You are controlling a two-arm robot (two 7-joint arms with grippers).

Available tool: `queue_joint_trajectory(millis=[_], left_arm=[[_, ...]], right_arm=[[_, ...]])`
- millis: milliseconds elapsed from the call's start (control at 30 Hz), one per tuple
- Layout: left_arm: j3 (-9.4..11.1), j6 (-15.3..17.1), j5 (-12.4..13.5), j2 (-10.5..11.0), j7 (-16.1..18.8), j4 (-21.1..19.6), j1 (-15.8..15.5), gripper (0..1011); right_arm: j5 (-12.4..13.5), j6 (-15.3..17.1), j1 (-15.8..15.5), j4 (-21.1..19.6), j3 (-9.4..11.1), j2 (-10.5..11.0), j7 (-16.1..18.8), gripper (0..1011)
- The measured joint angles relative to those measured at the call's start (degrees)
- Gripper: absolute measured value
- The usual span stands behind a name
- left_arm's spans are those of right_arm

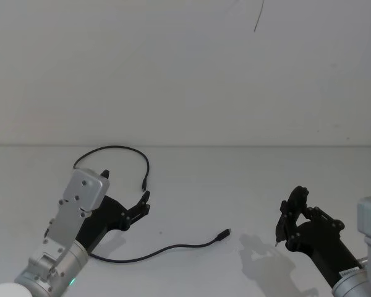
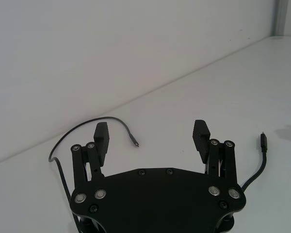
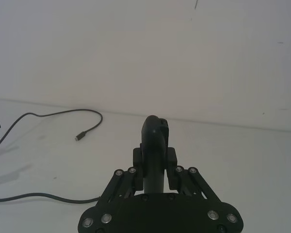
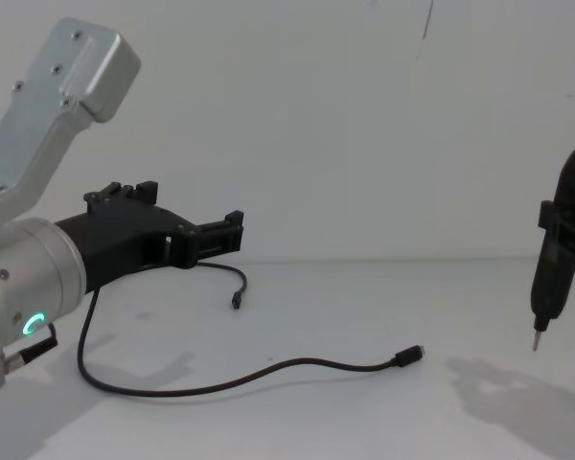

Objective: Pick up the data cable with the one hand.

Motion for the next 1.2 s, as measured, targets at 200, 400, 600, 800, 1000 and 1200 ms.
queue_joint_trajectory(millis=[200,400,600,800,1000,1200], left_arm=[[0.0,0.0,0.0,0.0,-0.1,0.0,0.0,1001],[-0.1,0.4,-0.7,0.6,-2.2,0.1,-0.6,1002],[-0.2,1.2,-2.2,1.7,-6.0,0.5,-1.6,1002],[-0.1,2.1,-4.1,3.1,-11.2,1.2,-3.1,1001],[0.2,3.1,-5.8,4.3,-16.2,2.2,-4.8,1002],[0.8,4.5,-8.1,5.4,-22.7,4.0,-7.3,1001]], right_arm=[[0.0,0.0,0.0,0.0,0.0,0.0,0.0,263],[0.0,0.0,0.0,0.0,0.0,0.0,0.0,263],[0.0,0.0,0.0,0.0,0.0,0.0,0.0,263],[0.0,0.0,0.0,0.0,0.0,0.0,0.0,263],[0.0,0.0,0.0,0.0,0.0,0.0,0.0,263],[0.0,0.0,0.0,0.0,0.0,0.0,0.0,263]])
